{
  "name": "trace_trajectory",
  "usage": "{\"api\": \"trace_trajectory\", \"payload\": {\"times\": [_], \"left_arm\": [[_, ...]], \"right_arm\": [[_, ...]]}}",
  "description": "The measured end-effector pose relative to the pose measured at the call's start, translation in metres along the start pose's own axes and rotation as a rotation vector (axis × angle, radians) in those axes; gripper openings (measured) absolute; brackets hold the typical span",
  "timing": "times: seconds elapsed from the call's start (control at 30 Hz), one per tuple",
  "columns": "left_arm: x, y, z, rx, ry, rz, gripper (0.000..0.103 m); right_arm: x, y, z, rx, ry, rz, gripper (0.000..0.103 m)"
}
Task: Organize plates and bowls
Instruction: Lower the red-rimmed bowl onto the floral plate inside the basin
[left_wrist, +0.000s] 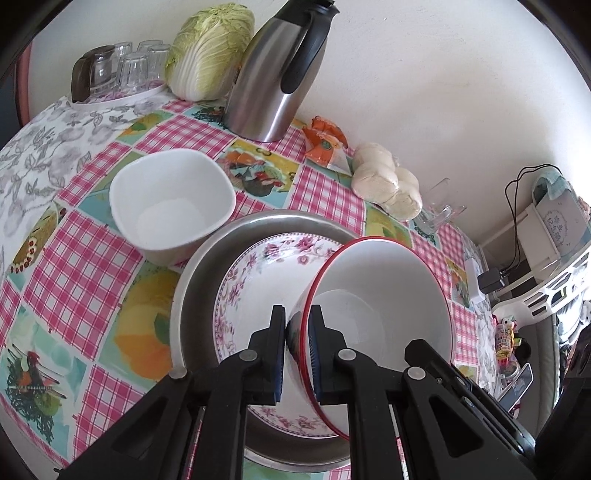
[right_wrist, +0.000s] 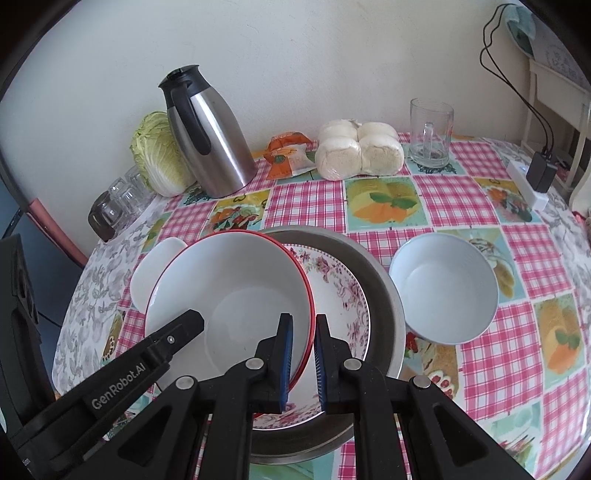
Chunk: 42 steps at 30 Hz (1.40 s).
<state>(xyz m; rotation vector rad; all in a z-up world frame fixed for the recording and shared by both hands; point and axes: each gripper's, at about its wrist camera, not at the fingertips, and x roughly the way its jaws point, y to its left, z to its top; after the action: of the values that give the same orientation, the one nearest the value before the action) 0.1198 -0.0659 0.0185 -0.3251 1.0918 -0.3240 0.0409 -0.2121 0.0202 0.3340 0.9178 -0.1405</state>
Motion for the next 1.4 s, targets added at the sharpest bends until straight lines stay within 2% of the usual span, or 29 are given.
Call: {"api": "trace_trajectory", "payload": {"times": [0.6,1.2,1.4], "left_arm": [[0.014,0.004,-0.001,-0.008,0.03,0.022,0.011],[0.026,0.003,-0.001,-0.009,0.055,0.037,0.011],[0.031,0.002,0.0,-0.005,0.064,0.044,0.012]], "right_arm": [[0.017,-0.01,-0.009,0.034,0.022,0.04,0.012],[0.031,-0.016,-0.008,0.045,0.049,0.037,0.013],[0.033,-0.016,-0.006,0.04,0.043,0.033,0.016]]}}
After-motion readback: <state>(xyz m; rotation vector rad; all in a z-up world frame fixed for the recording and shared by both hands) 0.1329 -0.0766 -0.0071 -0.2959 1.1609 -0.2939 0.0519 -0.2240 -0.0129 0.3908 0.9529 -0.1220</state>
